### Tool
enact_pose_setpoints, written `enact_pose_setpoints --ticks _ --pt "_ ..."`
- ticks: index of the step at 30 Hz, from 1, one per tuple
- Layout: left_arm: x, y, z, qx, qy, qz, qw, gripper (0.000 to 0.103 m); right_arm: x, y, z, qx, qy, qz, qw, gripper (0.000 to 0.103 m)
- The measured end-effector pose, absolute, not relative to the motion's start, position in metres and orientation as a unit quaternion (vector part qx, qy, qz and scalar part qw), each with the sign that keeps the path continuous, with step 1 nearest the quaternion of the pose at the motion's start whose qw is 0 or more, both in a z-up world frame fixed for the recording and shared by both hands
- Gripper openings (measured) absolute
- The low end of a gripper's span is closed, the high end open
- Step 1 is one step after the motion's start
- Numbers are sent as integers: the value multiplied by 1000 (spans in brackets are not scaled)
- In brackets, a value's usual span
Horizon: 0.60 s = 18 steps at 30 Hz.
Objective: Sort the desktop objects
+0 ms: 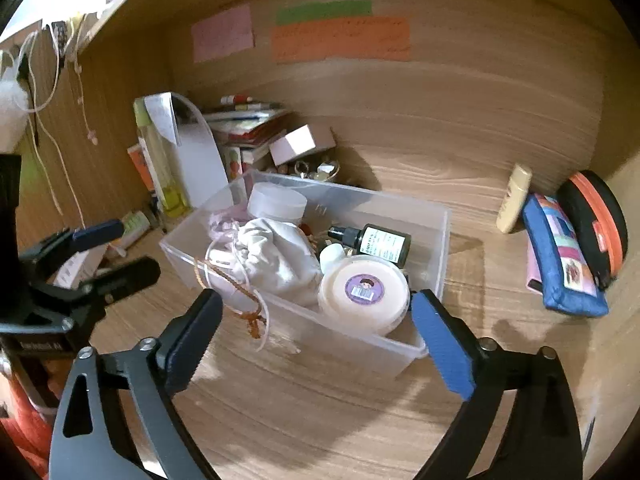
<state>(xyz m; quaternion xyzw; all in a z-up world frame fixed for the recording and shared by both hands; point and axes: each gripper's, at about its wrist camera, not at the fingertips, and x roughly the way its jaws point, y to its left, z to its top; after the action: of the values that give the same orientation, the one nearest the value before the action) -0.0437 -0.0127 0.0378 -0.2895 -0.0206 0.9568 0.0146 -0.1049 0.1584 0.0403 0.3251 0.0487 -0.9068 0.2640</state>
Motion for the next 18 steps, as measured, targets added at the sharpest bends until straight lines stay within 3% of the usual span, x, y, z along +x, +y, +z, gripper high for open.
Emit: enact_pose_setpoints --ticks 6,18 --pt "-32 -5 34 -290 -18 957 2 99 -90 172 44 315 18 -913 260 101" --pt "-18 4 32 -282 -13 959 -29 99 -51 173 45 272 71 -934 221 103"
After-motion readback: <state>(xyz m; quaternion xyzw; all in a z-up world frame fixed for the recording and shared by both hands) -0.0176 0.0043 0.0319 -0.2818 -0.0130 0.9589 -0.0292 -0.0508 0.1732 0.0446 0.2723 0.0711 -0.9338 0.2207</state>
